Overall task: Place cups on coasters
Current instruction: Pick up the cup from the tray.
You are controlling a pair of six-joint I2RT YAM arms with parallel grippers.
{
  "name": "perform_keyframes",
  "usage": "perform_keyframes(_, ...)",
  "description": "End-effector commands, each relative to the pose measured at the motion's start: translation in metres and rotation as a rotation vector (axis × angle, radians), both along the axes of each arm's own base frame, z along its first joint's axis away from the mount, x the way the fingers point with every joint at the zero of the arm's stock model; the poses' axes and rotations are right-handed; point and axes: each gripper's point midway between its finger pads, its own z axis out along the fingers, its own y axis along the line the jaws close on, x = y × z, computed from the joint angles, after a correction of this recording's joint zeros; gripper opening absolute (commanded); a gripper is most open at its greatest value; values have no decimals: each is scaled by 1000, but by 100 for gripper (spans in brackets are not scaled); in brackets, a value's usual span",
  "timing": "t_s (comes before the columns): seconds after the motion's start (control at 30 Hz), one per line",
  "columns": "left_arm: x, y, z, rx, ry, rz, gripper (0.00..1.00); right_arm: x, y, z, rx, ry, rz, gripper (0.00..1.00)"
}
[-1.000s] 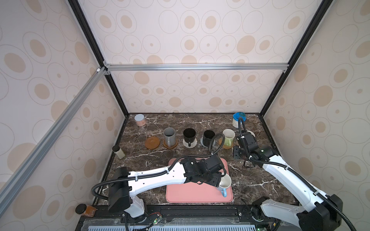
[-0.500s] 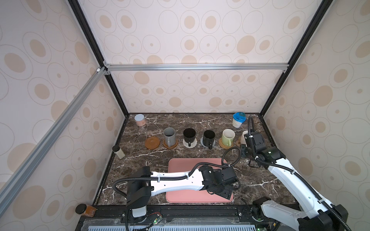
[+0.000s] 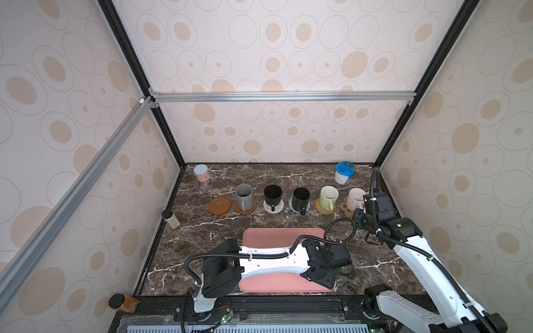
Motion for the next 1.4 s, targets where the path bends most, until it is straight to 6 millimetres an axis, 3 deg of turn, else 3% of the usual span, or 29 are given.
perform_keyframes(0.0,0,3,2,41,-26,-5,71,-4,-1,-7,-1,19,15,45)
perform_keyframes(0.7,21,31,-11,113,-68,39,56,-9,-6,-15,16,48,24,45)
perform_keyframes(1.13,26,15,-16,74,-98,-20,47,-16,-9,-21,4,82,18,45)
perform_keyframes(1.37,33,11,-17,57,-147,-46,31,-23,-11,-19,0,104,11,45)
